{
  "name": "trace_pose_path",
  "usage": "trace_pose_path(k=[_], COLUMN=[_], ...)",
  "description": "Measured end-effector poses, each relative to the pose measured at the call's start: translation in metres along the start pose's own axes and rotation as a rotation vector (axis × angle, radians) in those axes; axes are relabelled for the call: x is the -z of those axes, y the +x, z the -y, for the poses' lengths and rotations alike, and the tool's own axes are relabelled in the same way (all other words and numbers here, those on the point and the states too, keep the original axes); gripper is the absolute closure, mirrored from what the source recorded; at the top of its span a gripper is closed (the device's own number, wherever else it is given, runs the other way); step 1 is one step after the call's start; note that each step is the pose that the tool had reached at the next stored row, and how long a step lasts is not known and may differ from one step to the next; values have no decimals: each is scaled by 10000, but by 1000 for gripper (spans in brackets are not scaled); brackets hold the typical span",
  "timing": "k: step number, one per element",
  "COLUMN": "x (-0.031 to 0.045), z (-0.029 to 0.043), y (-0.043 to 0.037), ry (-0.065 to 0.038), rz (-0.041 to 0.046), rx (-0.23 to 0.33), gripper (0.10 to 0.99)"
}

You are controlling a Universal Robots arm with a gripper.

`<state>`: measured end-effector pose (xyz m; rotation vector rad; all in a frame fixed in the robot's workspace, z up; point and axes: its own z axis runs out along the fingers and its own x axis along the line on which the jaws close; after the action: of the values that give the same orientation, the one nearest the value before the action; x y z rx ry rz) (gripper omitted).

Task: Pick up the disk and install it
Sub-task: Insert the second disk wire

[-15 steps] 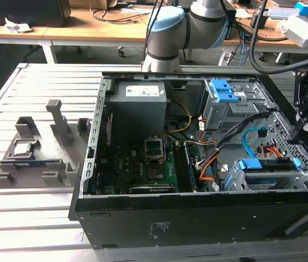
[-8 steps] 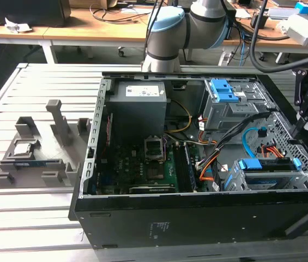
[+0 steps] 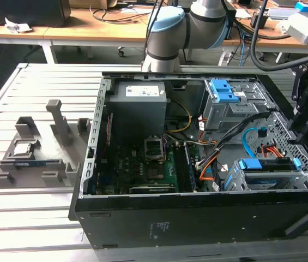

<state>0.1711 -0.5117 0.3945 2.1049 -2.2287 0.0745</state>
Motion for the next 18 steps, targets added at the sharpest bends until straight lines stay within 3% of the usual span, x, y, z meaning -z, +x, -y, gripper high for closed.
trace_pose_path(k=[5, 9, 11, 13, 15, 16, 18], x=[11, -10, -104, -156, -248, -248, -248], z=[-79, -195, -335, -399, -515, -515, -515], y=[-151, -190, -192, -193, -194, -194, -194], ry=[4, 14, 27, 35, 58, 58, 58], rz=[1, -1, -2, -5, -10, -10, -10], rx=[54, 161, 310, 398, 662, 663, 664], gripper=[725, 725, 725, 725, 725, 725, 871])
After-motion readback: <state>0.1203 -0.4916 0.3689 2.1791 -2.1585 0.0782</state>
